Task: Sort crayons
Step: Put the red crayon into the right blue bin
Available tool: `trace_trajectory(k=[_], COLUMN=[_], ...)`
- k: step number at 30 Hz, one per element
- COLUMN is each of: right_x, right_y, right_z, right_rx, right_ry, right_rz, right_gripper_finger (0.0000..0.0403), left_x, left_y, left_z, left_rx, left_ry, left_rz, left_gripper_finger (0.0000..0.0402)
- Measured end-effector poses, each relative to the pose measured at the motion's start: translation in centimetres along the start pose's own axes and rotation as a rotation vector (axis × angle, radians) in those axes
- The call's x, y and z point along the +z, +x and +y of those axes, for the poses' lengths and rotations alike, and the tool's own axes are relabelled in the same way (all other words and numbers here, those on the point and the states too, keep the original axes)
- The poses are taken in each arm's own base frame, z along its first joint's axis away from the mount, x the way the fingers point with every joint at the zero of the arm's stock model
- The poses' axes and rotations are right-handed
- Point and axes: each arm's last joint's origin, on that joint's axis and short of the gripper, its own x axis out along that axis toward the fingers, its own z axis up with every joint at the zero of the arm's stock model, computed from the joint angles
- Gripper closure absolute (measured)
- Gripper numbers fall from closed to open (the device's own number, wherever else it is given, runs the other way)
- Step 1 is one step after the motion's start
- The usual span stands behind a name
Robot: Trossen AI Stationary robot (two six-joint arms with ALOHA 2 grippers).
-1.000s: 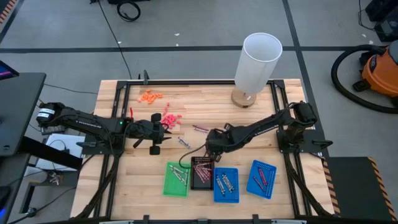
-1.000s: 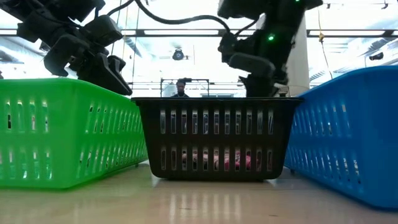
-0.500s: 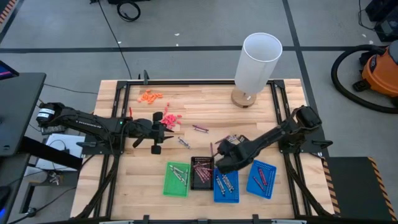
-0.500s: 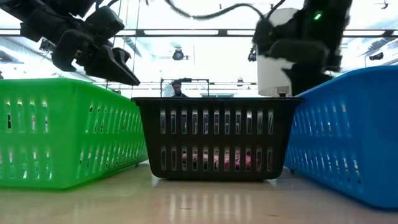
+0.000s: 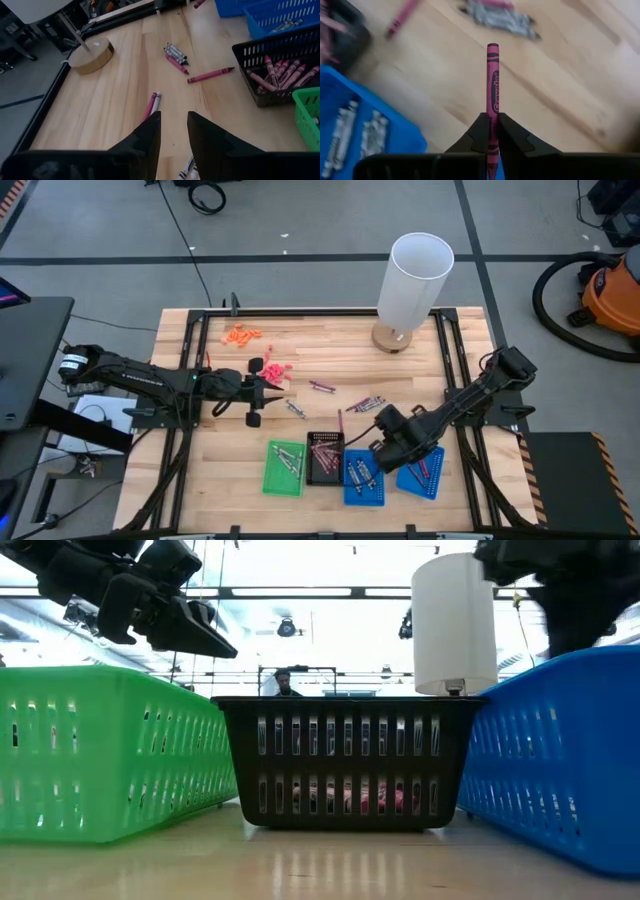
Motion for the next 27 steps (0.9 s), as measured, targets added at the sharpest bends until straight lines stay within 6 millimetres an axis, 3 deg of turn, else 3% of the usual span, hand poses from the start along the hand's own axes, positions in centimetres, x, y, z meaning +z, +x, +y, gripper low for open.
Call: trace_trajectory(k=[16, 27], right_x=[-5.0, -6.2], right_y=[-3.1, -3.0], right_z=[-1.4, -1.2], right_rx=[-0.012, -0.03], right_ry=[0.18, 0.259], right_rz=[0.456, 0.35], right_gripper_finger=[0.037, 0.037], left_x=[0.1, 0.1], left_y=[0.0, 0.0], left_z=[0.0, 0.0], left_rx=[0.002, 0.003], left_ry=[0.017, 0.016], left_rz=[-0.008, -0.011], left_gripper_finger=[0.0297, 0.0297])
